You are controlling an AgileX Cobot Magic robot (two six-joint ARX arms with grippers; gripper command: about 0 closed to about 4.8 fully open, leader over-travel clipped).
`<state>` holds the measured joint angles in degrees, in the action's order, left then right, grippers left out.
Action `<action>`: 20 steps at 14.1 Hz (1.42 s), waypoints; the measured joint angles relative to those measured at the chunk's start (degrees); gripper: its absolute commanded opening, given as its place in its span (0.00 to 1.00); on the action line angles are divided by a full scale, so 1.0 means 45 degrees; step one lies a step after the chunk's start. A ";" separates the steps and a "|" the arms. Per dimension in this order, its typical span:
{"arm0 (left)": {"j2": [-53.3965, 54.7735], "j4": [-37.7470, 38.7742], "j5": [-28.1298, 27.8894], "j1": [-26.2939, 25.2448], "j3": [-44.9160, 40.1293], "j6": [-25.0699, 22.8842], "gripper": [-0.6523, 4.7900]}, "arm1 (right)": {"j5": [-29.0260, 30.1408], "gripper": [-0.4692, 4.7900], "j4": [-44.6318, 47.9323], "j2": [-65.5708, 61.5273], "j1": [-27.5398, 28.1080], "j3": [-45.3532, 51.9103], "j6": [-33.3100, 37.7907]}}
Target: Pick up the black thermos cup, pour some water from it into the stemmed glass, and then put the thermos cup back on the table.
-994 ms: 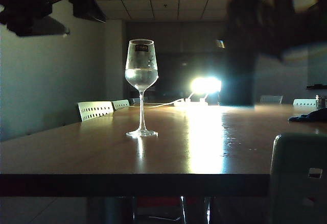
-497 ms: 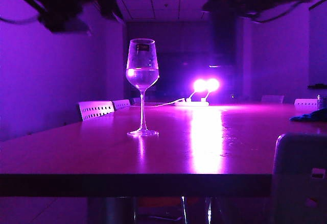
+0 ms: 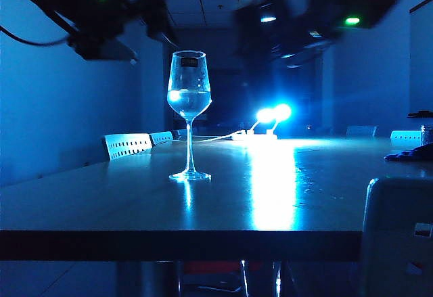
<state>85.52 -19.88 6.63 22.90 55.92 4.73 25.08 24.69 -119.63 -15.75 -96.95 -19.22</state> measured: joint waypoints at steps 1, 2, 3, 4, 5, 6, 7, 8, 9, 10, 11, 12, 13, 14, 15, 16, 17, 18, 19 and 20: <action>0.0287 0.0073 0.0073 0.0131 0.0209 -0.0005 1.00 | -0.0039 0.29 -0.0262 -0.0151 -0.0248 -0.0296 -0.0928; 0.0495 0.0418 0.0165 0.0243 0.0563 -0.0005 1.00 | -0.0340 0.29 -0.0243 -0.0170 -0.0520 -0.0389 -0.1549; 0.0534 0.0787 0.0194 0.0330 0.0855 -0.0005 1.00 | -0.0563 0.29 -0.0228 -0.0170 -0.0699 -0.0418 -0.1933; 0.0593 0.0962 0.0189 0.0350 0.1112 -0.0005 1.00 | -0.0714 0.29 -0.0238 -0.0170 -0.0738 -0.0413 -0.2414; 0.0627 0.1069 0.0180 0.0316 0.1112 -0.0005 1.00 | -0.0816 0.29 -0.0238 -0.0175 -0.0733 -0.0413 -0.3147; 0.0646 0.1195 0.0180 0.0316 0.1107 -0.0005 1.00 | -0.0923 0.29 -0.0233 -0.0175 -0.0709 -0.0413 -0.3551; 0.0651 0.1292 0.0185 0.0321 0.1107 -0.0005 1.00 | -0.1010 0.29 -0.0223 -0.0185 -0.0690 -0.0413 -0.3871; 0.0670 0.1336 0.0185 0.0369 0.1107 -0.0005 1.00 | -0.1005 0.29 0.0151 -0.0277 -0.0695 -0.0413 -0.4187; 0.0763 0.1336 0.0185 0.0393 0.1117 -0.0005 1.00 | -0.0996 0.29 0.0850 -0.0481 -0.0709 -0.0418 -0.4323; 0.0918 0.1336 0.0185 0.0452 0.1112 -0.0005 1.00 | -0.0981 0.29 0.1438 -0.0675 -0.0719 -0.0418 -0.4367; 0.1049 0.1355 0.0189 0.0466 0.1112 -0.0005 1.00 | -0.0986 0.29 0.1666 -0.0850 -0.0719 -0.0423 -0.4386; 0.1078 0.1365 0.0194 0.0466 0.1112 -0.0005 1.00 | -0.0986 0.29 0.1656 -0.1049 -0.0714 -0.0418 -0.4755; 0.1083 0.1331 0.0189 0.0461 0.1117 -0.0005 1.00 | -0.0996 0.29 0.1661 -0.1127 -0.0709 -0.0413 -0.5076; 0.1083 0.1331 0.0189 0.0461 0.1117 -0.0005 1.00 | -0.1015 0.29 0.1705 -0.1141 -0.0738 -0.0413 -0.5406; 0.1083 0.1331 0.0189 0.0466 0.1117 -0.0005 1.00 | -0.1005 0.29 0.1875 -0.1141 -0.0797 -0.0413 -0.5819; 0.1083 0.1331 0.0189 0.0466 0.1117 -0.0005 1.00 | -0.1005 0.29 0.1977 -0.1141 -0.0869 -0.0418 -0.6475; 0.1083 0.1336 0.0189 0.0466 0.1117 -0.0005 1.00 | -0.0962 0.29 0.1977 -0.1141 -0.0889 -0.0418 -0.7111; 0.1088 0.1336 0.0189 0.0466 0.1122 -0.0005 1.00 | -0.0976 0.29 0.1972 -0.1141 -0.0971 -0.0418 -0.7713; 0.1088 0.1336 0.0194 0.0471 0.1122 -0.0005 1.00 | -0.0962 0.29 0.1987 -0.1141 -0.0986 -0.0418 -0.8092; 0.1088 0.1350 0.0189 0.0471 0.1127 0.0000 1.00 | -0.0962 0.29 0.2050 -0.1141 -0.0991 -0.0418 -0.8417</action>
<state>90.41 -13.80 7.49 25.02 60.99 4.73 20.75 33.91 -124.77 -20.21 -98.83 -57.10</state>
